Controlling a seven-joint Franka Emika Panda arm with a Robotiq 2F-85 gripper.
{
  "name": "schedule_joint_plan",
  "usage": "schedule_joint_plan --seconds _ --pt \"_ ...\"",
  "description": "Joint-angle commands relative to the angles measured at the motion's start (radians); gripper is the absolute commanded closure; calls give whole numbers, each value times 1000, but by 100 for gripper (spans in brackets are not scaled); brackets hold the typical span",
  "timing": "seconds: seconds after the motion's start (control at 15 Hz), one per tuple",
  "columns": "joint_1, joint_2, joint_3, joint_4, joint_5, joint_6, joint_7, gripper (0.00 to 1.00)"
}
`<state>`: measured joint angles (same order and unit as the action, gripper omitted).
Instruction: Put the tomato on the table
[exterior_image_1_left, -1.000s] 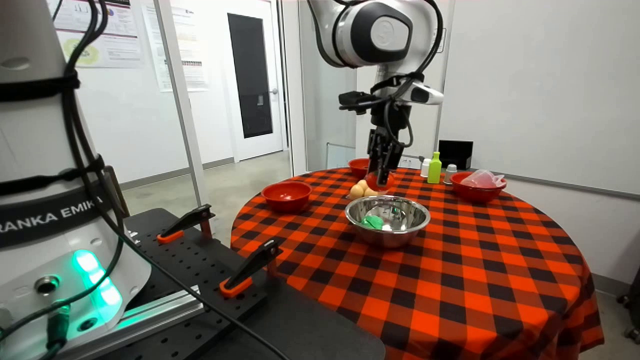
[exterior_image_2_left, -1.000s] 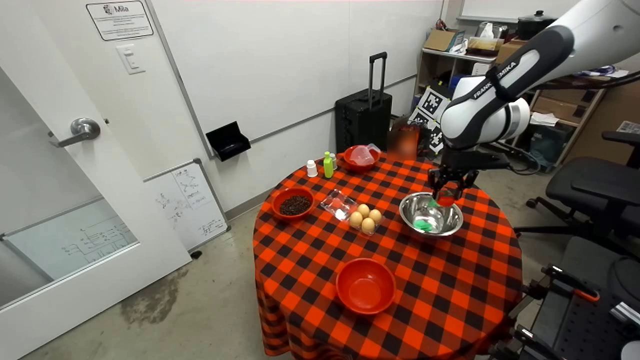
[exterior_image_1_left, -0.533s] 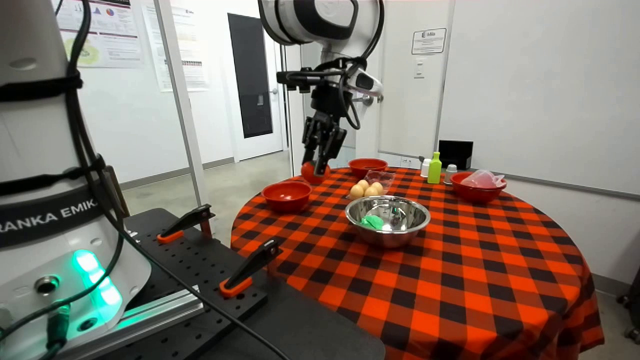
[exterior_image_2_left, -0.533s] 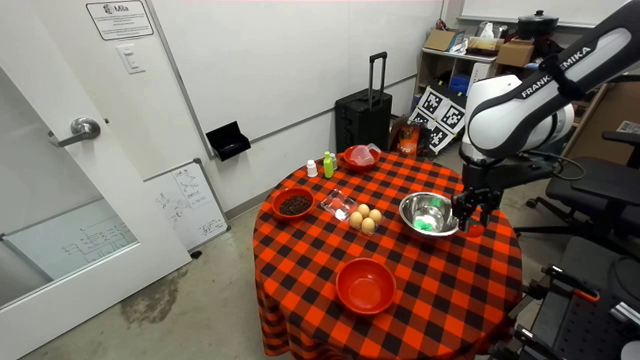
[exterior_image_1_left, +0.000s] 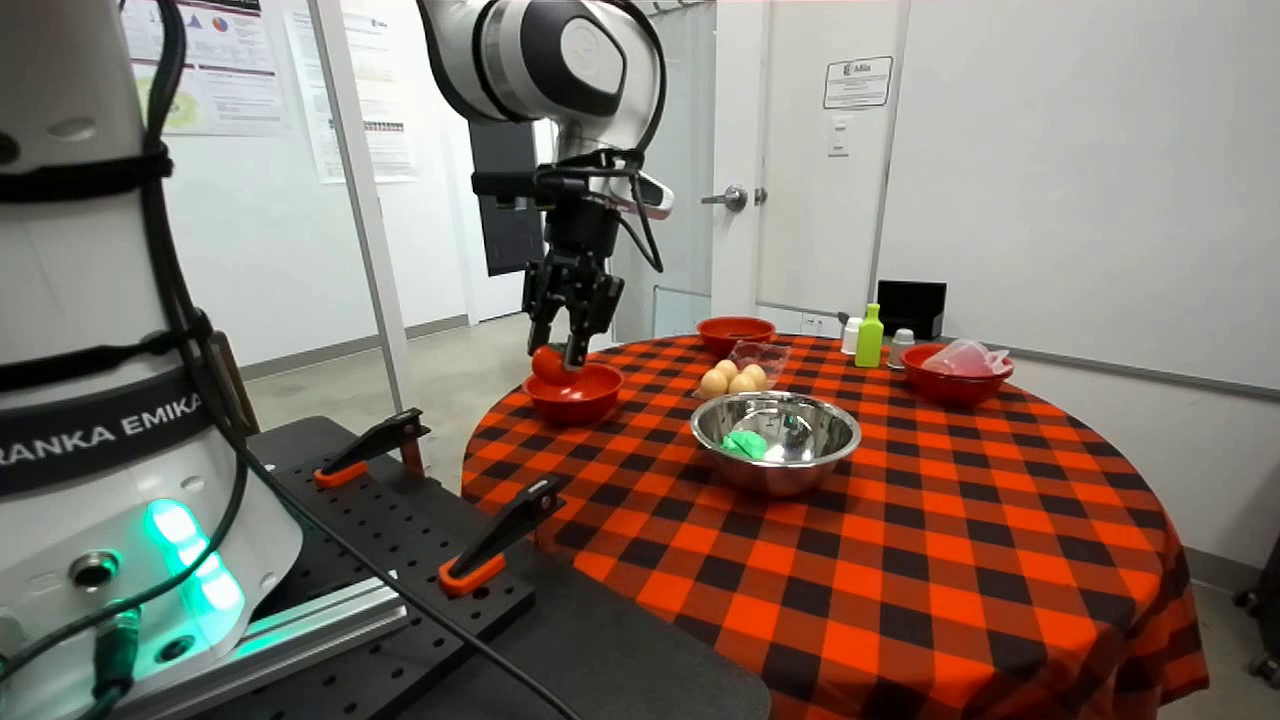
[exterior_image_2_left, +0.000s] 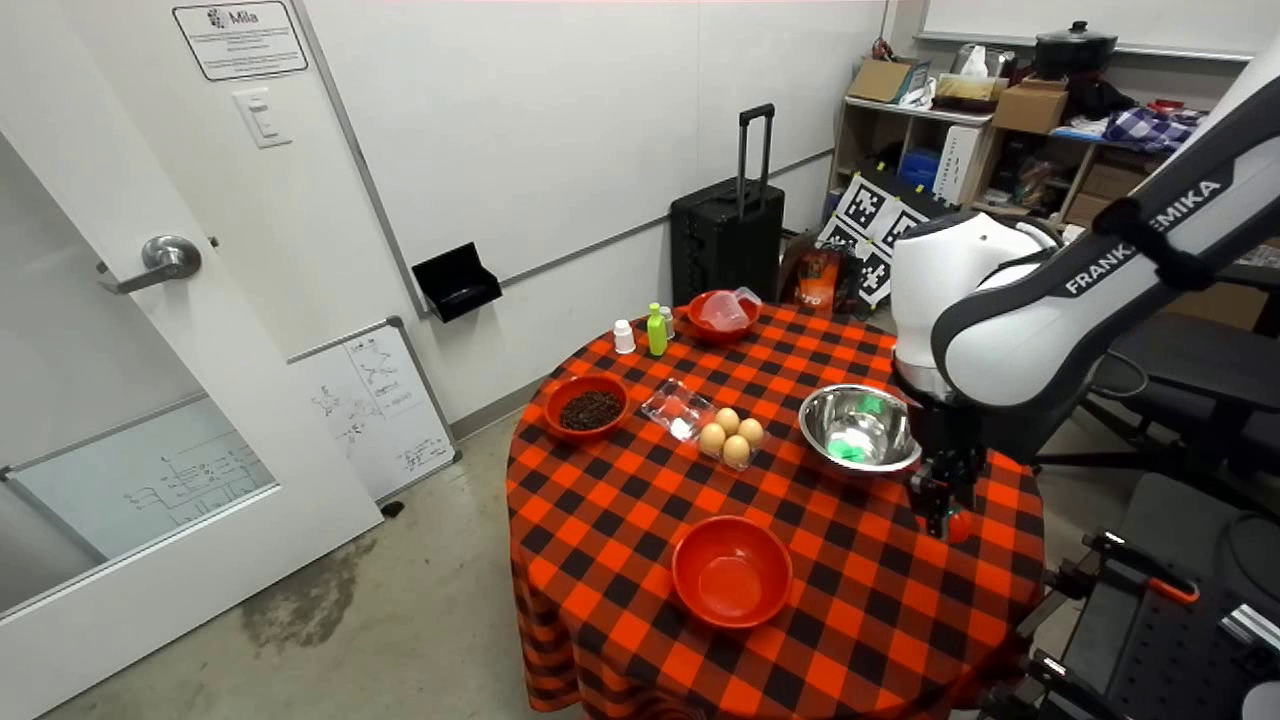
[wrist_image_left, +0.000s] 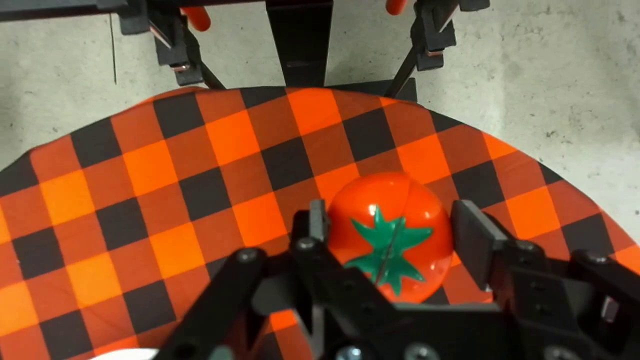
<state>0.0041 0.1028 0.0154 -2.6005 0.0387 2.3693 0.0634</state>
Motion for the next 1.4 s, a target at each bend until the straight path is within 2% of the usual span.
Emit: schedule_joint_plan --seconds 0.0,0.33,0.6,0.93,1.33 --pt "30 80 20 26 -35 89 -10 63" --pt "55 241 -10 92 -109 277 66 63" --pt "83 366 -37 174 -115 361 102 63" --pt "103 481 -45 264 -80 372 125 63" --pt "113 542 -58 312 -69 377 152 63"
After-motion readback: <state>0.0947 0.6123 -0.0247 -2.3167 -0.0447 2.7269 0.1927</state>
